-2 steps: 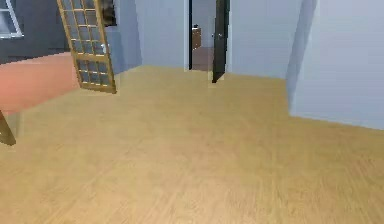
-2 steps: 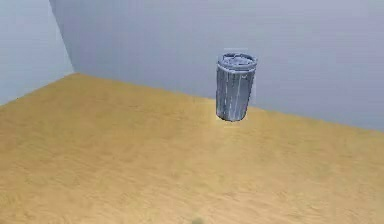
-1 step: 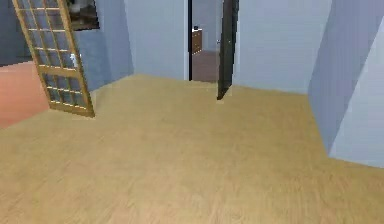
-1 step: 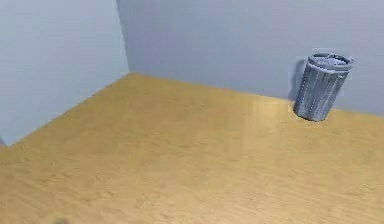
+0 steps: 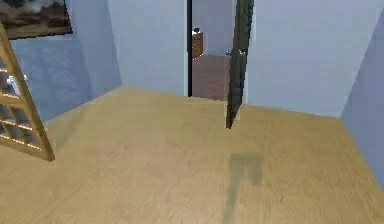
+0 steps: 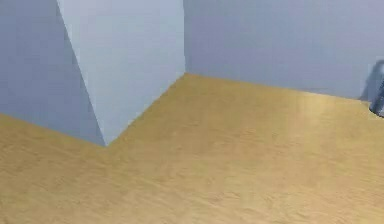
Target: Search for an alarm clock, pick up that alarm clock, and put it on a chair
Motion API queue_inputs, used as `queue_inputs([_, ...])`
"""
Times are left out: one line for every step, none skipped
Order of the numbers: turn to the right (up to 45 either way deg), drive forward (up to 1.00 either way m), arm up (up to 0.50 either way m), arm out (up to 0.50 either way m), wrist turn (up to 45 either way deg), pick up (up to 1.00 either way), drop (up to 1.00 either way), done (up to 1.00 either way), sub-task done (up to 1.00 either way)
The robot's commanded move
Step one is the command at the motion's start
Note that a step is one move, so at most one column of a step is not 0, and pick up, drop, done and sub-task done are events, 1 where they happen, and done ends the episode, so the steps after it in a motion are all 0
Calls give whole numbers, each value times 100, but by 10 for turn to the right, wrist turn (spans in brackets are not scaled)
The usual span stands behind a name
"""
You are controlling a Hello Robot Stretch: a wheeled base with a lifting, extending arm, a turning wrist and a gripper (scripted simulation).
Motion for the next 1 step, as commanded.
queue_inputs([0, 100, 0, 0, 0, 0, 0, 0, 0])
